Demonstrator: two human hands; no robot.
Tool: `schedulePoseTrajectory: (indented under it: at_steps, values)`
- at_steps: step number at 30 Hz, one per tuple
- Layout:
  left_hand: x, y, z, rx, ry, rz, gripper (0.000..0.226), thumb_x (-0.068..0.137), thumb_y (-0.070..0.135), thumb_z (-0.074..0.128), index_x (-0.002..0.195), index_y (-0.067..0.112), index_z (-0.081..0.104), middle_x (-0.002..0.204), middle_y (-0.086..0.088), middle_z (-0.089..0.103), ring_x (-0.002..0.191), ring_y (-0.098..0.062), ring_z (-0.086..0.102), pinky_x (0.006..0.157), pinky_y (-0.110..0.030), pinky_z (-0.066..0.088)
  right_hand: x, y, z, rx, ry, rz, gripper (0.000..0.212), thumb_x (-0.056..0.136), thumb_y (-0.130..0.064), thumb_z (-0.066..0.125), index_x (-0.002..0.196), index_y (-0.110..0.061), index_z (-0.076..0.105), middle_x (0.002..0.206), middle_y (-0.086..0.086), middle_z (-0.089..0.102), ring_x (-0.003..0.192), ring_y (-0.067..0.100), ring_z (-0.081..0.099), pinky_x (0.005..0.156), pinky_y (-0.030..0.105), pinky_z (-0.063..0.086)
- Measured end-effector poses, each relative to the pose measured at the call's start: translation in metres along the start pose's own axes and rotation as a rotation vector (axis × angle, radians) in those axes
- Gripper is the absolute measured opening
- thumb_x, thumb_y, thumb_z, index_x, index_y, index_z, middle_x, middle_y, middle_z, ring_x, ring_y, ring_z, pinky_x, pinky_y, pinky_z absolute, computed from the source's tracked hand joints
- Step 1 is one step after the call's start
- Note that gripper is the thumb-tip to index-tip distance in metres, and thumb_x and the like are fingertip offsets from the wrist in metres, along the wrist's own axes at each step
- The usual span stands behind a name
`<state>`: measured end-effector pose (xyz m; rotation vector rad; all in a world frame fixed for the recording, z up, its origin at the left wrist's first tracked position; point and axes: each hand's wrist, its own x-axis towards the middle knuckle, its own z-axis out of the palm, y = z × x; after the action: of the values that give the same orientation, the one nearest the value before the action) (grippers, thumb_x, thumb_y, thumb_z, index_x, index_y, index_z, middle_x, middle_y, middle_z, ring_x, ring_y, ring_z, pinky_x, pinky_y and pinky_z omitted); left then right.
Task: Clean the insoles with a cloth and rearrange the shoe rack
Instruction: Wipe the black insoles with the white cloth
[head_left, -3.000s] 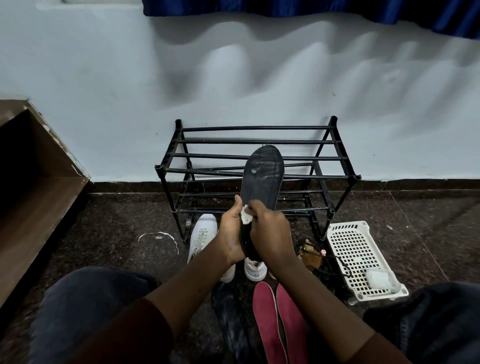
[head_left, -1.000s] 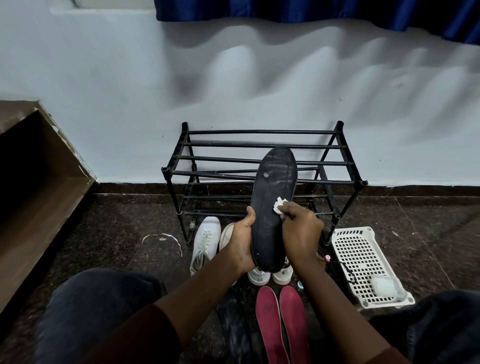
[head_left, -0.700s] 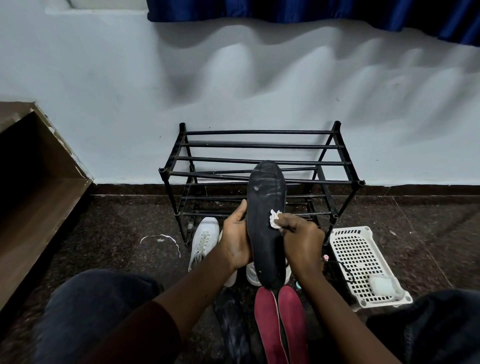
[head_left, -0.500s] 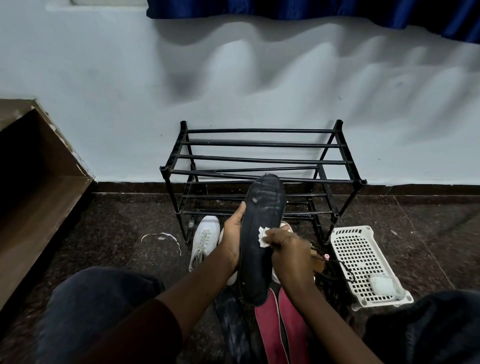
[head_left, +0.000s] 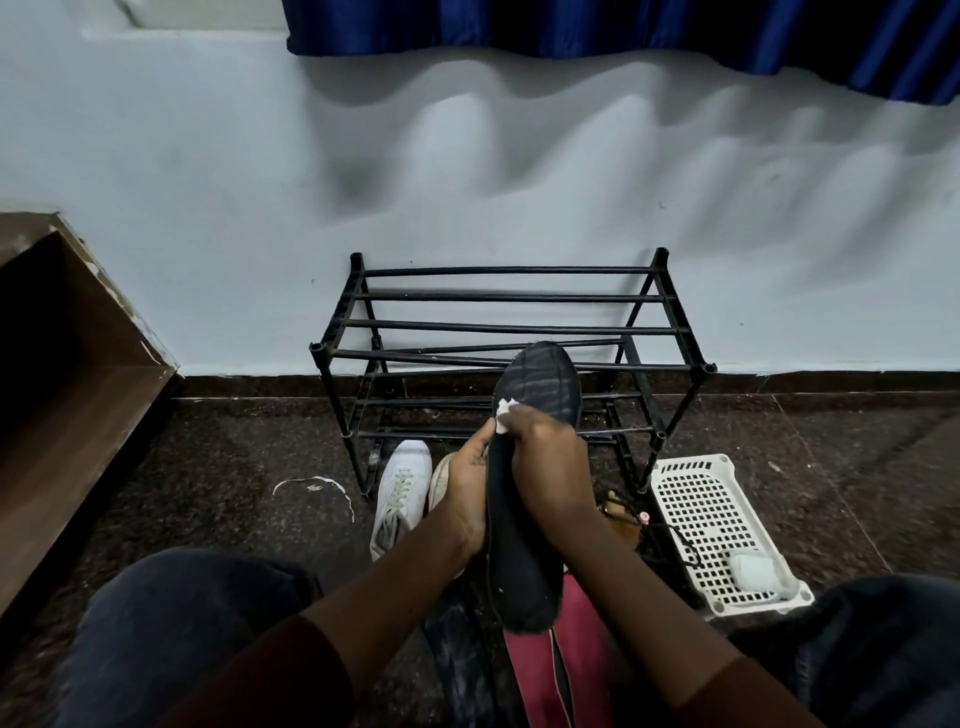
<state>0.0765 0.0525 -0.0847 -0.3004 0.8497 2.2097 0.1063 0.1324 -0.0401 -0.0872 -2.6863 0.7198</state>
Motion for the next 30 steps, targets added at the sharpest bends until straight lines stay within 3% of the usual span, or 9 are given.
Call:
schedulePoseTrajectory:
  at_steps: [2,4,6,9,14,17,20,25,30]
  values:
    - [-0.001,0.005,-0.001,-0.019,-0.012,0.021,0.045,0.087,0.043,0.046,0.099,0.007,0.07,0.097,-0.013,0.066,0.089,-0.024,0.064,0.09,-0.032,0.044,-0.001,-0.005,0.001,0.016,0.042,0.002,0.027,0.075,0.003,0.054,0.091,-0.008,0.071,0.103,0.009,0.069,0.087,0.028,0.066,0.069,0.035,0.053]
    - [-0.001,0.011,-0.001,-0.045,-0.015,0.039,0.057,0.092,0.051,0.04,0.095,0.005,0.075,0.103,-0.015,0.068,0.09,-0.026,0.067,0.09,-0.035,0.046,-0.012,-0.012,0.005,0.057,0.065,-0.021,0.033,0.066,0.007,0.055,0.087,-0.011,0.072,0.093,0.005,0.071,0.077,0.024,0.068,0.061,0.027,0.052]
    - [-0.004,0.016,0.001,-0.067,-0.059,0.028,0.073,0.088,0.065,0.037,0.111,0.003,0.069,0.12,-0.02,0.062,0.104,-0.033,0.062,0.094,-0.044,0.047,-0.032,-0.019,0.008,0.083,0.08,-0.049,0.031,0.059,0.003,0.053,0.079,-0.015,0.069,0.08,0.0,0.07,0.065,0.019,0.066,0.047,0.022,0.046]
    - [-0.006,0.021,0.004,-0.082,-0.066,0.058,0.074,0.084,0.064,0.041,0.122,0.003,0.059,0.126,-0.022,0.058,0.109,-0.034,0.058,0.08,-0.046,0.054,-0.06,-0.022,0.012,0.038,0.066,-0.077,0.03,0.06,-0.004,0.048,0.079,-0.016,0.068,0.079,-0.002,0.069,0.06,0.017,0.065,0.04,0.021,0.045]
    - [-0.002,0.018,-0.001,-0.043,-0.014,0.035,0.079,0.09,0.067,0.028,0.117,0.0,0.061,0.112,-0.02,0.065,0.105,-0.032,0.061,0.086,-0.043,0.052,-0.064,-0.006,0.017,-0.054,0.157,-0.165,0.03,0.056,-0.002,0.059,0.083,-0.003,0.071,0.08,0.009,0.069,0.066,0.024,0.065,0.056,0.025,0.054]
    - [0.003,0.014,-0.003,0.009,0.02,0.002,0.08,0.089,0.068,0.029,0.105,0.001,0.071,0.11,-0.02,0.067,0.104,-0.032,0.061,0.096,-0.042,0.046,-0.04,0.007,0.017,-0.095,0.133,-0.067,0.03,0.056,0.006,0.064,0.085,0.0,0.069,0.081,0.015,0.066,0.068,0.032,0.062,0.057,0.032,0.054]
    - [0.006,0.01,-0.006,0.052,0.036,0.011,0.073,0.092,0.063,0.029,0.091,0.007,0.077,0.1,-0.015,0.071,0.087,-0.027,0.07,0.078,-0.035,0.053,-0.012,0.018,0.014,-0.079,0.077,0.049,0.027,0.059,0.015,0.067,0.083,0.001,0.068,0.08,0.019,0.064,0.07,0.038,0.059,0.056,0.035,0.052]
    - [0.005,0.011,-0.006,0.067,0.036,0.012,0.074,0.092,0.062,0.029,0.088,0.007,0.077,0.095,-0.015,0.072,0.081,-0.026,0.071,0.076,-0.035,0.053,-0.004,0.023,0.016,-0.038,0.07,0.084,0.025,0.067,0.014,0.057,0.084,-0.001,0.068,0.087,0.017,0.064,0.078,0.036,0.056,0.064,0.035,0.048]
    - [-0.003,0.016,-0.003,0.045,0.03,0.014,0.077,0.082,0.066,0.043,0.118,0.001,0.065,0.124,-0.025,0.058,0.115,-0.037,0.055,0.106,-0.045,0.038,-0.044,0.011,0.023,0.063,0.047,-0.007,0.036,0.054,0.009,0.051,0.079,-0.006,0.071,0.082,0.009,0.066,0.071,0.031,0.06,0.058,0.03,0.052]
